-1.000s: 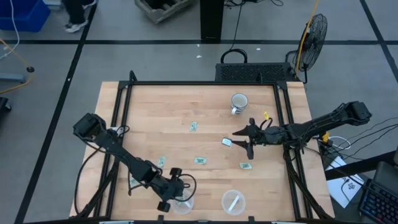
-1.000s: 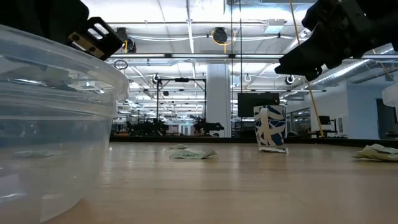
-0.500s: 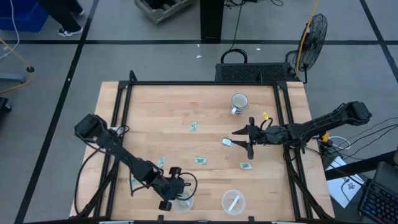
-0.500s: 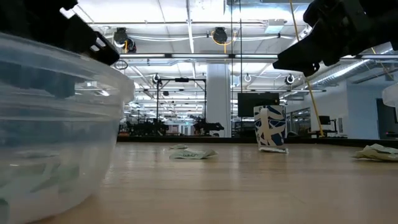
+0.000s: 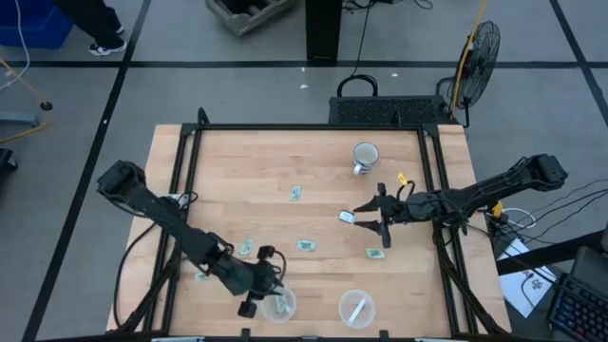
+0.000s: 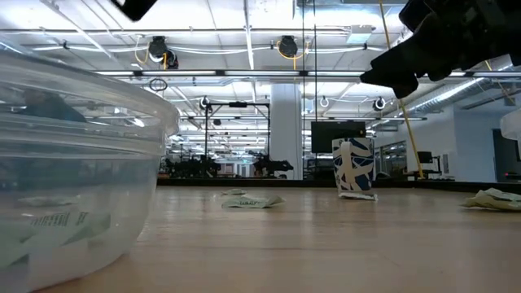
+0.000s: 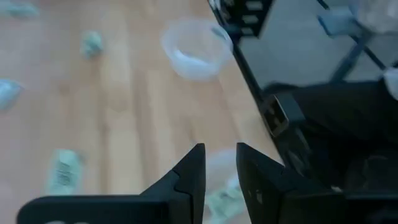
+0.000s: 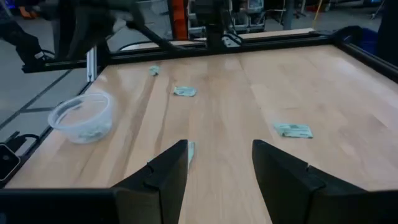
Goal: Pick and place Stevia / Truvia into bins
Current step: Put the white stevia packet into the right transparent container
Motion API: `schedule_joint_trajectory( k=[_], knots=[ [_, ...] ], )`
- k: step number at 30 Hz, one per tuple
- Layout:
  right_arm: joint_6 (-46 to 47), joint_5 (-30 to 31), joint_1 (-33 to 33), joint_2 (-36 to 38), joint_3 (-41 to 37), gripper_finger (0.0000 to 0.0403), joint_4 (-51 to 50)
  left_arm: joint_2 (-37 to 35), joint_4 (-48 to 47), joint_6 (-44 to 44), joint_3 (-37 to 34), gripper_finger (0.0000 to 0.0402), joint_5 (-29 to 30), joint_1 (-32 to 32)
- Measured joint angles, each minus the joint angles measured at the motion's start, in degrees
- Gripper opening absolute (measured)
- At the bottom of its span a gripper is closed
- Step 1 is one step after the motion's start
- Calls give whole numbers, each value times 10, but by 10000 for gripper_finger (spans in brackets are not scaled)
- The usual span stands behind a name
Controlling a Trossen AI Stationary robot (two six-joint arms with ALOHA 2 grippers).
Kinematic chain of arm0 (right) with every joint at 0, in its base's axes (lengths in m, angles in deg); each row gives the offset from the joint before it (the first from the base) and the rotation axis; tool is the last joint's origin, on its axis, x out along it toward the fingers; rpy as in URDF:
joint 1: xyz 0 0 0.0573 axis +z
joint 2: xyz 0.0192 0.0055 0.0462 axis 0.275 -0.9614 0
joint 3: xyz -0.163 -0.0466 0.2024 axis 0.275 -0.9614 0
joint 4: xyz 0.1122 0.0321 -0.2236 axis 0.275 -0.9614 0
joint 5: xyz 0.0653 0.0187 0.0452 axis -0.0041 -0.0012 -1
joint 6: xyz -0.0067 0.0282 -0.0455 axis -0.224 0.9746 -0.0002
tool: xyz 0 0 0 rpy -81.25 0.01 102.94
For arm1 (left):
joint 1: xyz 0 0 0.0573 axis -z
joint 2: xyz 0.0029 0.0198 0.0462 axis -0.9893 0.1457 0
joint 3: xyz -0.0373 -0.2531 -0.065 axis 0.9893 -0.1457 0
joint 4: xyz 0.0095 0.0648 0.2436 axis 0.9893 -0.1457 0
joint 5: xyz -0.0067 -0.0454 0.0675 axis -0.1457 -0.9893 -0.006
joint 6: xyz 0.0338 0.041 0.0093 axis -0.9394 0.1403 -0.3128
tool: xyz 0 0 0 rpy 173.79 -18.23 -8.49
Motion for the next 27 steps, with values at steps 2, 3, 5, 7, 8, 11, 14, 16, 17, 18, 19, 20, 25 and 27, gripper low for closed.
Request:
schedule_joint_trajectory(
  k=[2,3,5,7,8,11,14,16,17,18,19,20,25,27],
  knots=[
    [-2,15,4,0,0,173,11,-17,-7,-19,0,93,29,-3],
    [0,19,7,0,4,173,12,-25,-12,-30,0,93,46,-5],
    [2,24,19,-1,22,173,11,-36,-18,-54,0,93,67,-10],
    [-15,24,40,-1,45,173,14,-42,-26,-73,0,93,77,-18],
    [-29,26,51,-5,55,173,16,-45,-31,-82,0,93,80,-21],
    [-67,43,85,-20,82,173,12,-48,-30,-97,0,93,89,-36],
    [-90,109,111,-39,109,173,-27,-46,-36,-104,0,93,89,-50],
    [-66,168,120,-50,125,173,-106,-47,-39,-103,0,93,88,-62],
    [-37,190,121,-53,132,173,-161,-47,-44,-102,0,93,89,-68],
    [2,202,122,-53,136,173,-221,-47,-51,-101,0,93,89,-74],
    [48,207,120,-52,139,173,-282,-47,-56,-101,0,93,89,-80],
    [100,206,116,-52,139,173,-334,-47,-61,-101,0,93,89,-86],
    [368,206,98,-49,140,173,-582,-47,-72,-117,0,93,89,-120],
    [438,207,89,-49,140,173,-653,-47,-72,-131,0,93,89,-137]
  ],
)
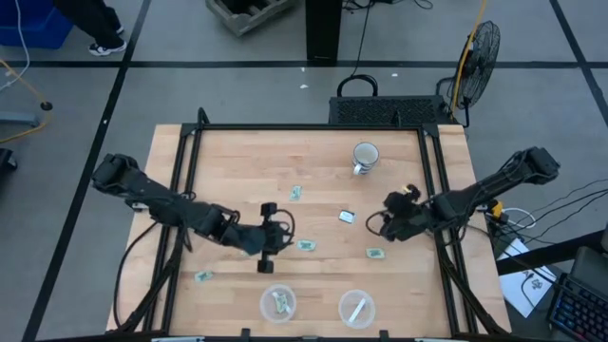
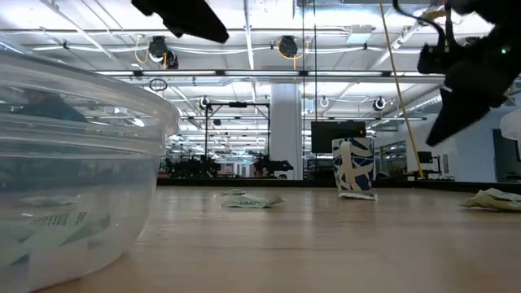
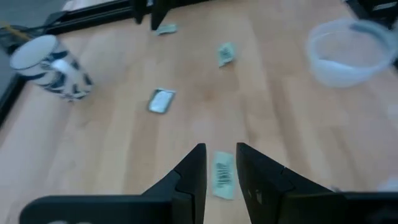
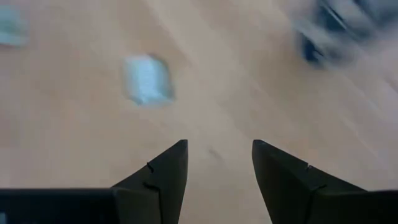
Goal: Pick and place Stevia / Truvia into bins
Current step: Put the white stevia packet into the right transparent container
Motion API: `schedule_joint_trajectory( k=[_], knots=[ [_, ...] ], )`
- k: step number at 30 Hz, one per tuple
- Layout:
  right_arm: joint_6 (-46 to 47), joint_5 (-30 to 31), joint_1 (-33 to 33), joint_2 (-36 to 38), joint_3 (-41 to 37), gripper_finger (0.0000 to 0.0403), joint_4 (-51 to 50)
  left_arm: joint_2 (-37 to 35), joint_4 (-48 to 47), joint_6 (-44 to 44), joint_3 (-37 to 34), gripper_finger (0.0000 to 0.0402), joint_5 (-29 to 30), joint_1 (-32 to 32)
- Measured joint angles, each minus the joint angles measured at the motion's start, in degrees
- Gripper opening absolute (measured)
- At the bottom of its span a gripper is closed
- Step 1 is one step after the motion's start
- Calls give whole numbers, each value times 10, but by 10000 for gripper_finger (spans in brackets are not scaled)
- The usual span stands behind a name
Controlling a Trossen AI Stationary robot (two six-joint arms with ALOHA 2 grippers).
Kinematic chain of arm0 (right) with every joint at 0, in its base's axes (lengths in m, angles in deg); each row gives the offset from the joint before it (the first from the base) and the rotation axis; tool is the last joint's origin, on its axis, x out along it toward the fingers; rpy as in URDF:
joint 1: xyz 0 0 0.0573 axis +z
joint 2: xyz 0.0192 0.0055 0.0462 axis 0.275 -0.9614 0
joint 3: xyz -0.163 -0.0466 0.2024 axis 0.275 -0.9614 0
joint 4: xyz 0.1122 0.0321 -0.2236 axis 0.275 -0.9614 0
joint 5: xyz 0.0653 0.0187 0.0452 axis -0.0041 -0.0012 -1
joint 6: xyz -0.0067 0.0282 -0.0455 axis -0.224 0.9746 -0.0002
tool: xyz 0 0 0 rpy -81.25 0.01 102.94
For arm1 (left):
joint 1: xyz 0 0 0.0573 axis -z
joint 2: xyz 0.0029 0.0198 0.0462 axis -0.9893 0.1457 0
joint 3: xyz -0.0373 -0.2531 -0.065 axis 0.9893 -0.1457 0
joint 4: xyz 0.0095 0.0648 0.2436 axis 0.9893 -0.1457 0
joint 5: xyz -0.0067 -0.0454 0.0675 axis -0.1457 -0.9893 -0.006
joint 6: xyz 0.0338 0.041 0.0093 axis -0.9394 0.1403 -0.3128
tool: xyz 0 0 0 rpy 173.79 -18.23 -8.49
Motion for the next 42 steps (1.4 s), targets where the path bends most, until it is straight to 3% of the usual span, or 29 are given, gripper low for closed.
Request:
schedule_joint_trajectory(
  k=[5,14,29,42],
  knots=[
    [151,15,-39,0,-16,173,-67,0,-6,10,0,93,0,-37],
    [260,-104,-113,-1,-116,173,-50,0,-6,1,0,93,0,-67],
    [237,-122,-140,1,-120,166,-44,0,-6,-2,0,93,-1,-90],
    [231,-124,-140,0,-121,62,-5,0,-10,-1,0,93,-3,-90]
  ],
)
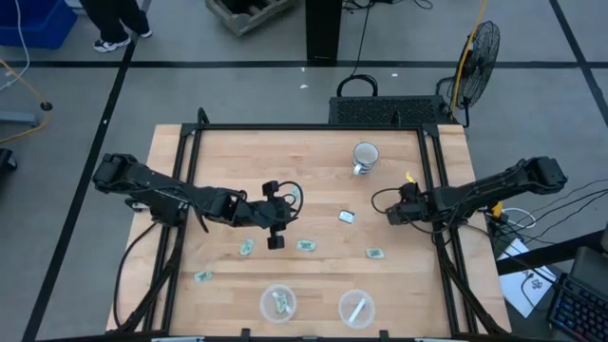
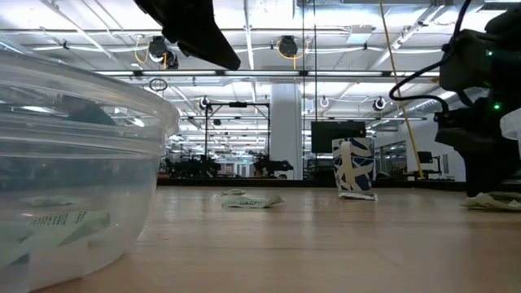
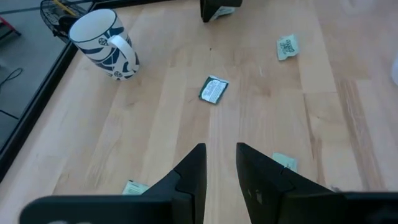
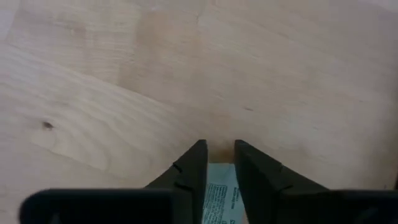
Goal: Pick and place Stevia / Truvia into bins
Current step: Put the white stevia packet into the right transparent container
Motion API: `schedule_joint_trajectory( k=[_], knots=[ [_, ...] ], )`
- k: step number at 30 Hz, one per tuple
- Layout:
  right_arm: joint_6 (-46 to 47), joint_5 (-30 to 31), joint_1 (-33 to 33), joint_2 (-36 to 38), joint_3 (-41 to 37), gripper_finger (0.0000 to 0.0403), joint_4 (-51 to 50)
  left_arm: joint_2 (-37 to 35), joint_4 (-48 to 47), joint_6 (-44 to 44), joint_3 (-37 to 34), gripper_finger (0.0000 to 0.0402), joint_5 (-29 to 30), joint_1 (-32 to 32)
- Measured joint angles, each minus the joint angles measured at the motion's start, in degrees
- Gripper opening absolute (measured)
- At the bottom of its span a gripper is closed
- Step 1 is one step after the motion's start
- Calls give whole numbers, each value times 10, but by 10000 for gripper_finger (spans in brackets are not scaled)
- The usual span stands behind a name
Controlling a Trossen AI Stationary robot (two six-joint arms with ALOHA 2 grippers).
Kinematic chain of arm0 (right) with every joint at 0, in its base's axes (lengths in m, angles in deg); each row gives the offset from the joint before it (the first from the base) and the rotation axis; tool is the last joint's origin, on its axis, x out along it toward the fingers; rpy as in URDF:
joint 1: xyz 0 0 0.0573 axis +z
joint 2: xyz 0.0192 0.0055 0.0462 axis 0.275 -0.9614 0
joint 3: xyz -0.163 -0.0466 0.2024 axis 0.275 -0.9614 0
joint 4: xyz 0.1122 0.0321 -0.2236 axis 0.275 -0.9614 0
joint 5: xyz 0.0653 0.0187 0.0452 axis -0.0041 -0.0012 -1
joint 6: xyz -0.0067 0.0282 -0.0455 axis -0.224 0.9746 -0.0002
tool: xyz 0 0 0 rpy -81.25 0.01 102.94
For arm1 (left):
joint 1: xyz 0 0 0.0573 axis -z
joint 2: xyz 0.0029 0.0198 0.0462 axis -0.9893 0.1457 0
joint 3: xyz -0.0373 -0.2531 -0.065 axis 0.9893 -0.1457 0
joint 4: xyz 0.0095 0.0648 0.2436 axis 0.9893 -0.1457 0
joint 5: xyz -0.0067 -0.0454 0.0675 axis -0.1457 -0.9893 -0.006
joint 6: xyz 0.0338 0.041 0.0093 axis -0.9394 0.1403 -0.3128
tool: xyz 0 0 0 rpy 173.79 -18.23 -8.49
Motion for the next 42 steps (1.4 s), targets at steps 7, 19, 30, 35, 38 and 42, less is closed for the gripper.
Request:
schedule_joint_trajectory(
  k=[7,19,30,35,38,42],
  knots=[
    [-26,3,0,0,-1,5,37,0,-25,7,0,93,0,0],
    [-172,12,0,1,-1,14,136,0,-59,36,0,93,0,0],
    [-219,-127,-4,13,42,75,26,0,-55,63,0,93,-3,0],
    [-204,-148,-4,13,54,81,-21,0,-54,65,0,93,-3,0],
    [-214,-164,-4,13,55,80,-26,0,-54,68,0,93,-3,0],
    [-219,-164,-4,13,55,81,-35,0,-54,65,0,93,-3,0]
  ],
)
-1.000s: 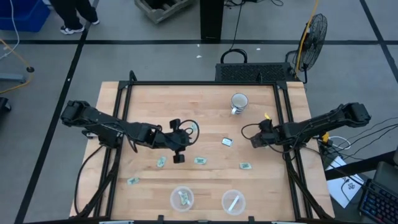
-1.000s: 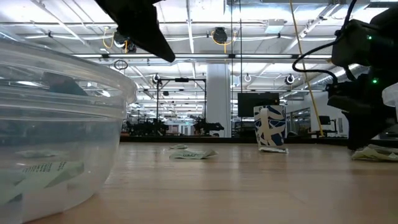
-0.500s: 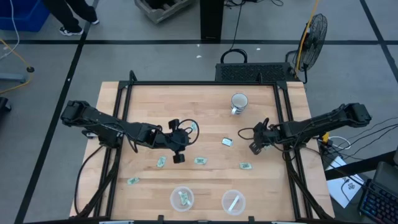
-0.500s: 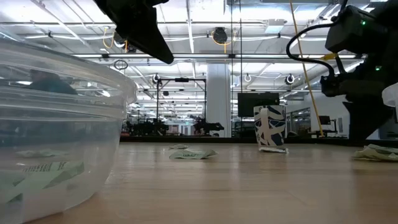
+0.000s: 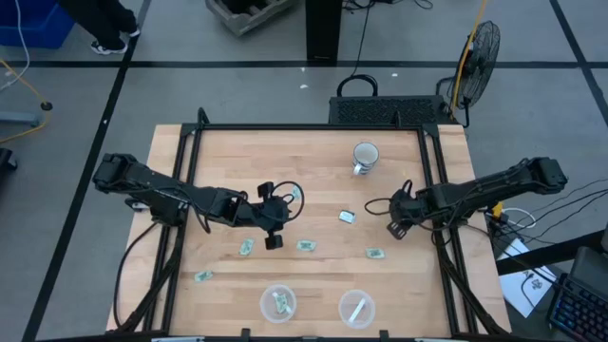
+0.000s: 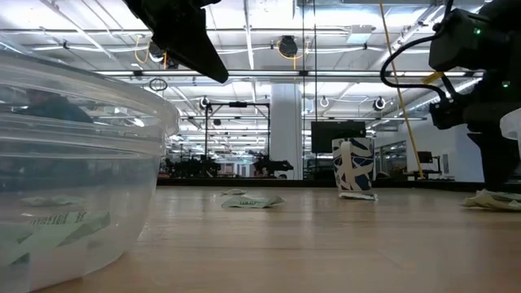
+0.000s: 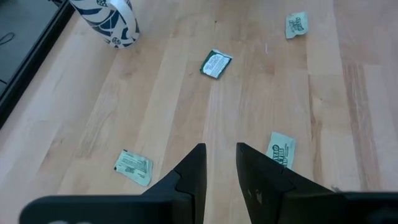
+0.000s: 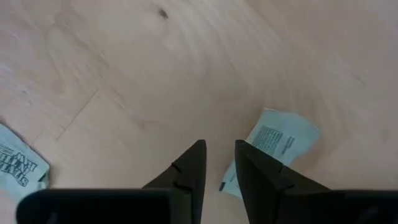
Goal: Pick and place Stevia / Truvia into bins
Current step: Put the white stevia packet into the right transparent container
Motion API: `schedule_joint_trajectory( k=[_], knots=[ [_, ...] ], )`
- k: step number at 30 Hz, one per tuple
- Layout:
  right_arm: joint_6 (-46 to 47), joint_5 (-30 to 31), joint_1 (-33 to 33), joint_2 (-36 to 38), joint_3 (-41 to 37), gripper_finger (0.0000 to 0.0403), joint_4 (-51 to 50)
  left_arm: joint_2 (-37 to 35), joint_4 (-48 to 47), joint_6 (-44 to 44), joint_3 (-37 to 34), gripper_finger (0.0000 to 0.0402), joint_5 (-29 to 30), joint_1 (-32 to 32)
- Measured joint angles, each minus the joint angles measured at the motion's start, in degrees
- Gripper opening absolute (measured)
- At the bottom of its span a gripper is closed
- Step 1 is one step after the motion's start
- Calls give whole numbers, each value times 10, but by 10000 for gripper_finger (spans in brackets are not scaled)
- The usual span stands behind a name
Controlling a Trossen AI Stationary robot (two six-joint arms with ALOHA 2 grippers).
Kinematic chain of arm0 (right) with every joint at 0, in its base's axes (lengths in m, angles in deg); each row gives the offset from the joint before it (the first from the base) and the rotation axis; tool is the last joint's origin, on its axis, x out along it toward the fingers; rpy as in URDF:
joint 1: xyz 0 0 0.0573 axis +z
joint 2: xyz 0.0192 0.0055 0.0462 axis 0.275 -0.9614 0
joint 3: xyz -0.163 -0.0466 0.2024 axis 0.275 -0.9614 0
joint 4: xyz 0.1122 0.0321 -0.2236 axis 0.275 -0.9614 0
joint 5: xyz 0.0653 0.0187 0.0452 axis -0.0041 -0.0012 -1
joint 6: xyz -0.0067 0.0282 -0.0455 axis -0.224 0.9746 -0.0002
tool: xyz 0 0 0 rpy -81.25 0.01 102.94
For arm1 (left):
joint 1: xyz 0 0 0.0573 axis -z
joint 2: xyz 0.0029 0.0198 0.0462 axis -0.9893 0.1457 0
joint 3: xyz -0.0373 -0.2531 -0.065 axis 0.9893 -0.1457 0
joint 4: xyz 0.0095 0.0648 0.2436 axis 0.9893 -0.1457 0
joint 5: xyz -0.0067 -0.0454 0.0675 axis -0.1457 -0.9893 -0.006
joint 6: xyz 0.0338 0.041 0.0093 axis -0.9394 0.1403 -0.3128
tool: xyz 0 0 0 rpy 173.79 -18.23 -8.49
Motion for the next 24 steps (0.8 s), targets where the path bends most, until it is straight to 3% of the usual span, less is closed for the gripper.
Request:
schedule_joint_trajectory(
  k=[7,12,24],
  knots=[
    [28,24,0,0,0,84,-77,0,0,-2,0,93,0,0],
    [32,60,0,0,-8,84,-57,0,0,-10,0,93,0,0],
    [64,63,0,2,-74,84,3,0,3,-26,0,93,1,0]
  ],
)
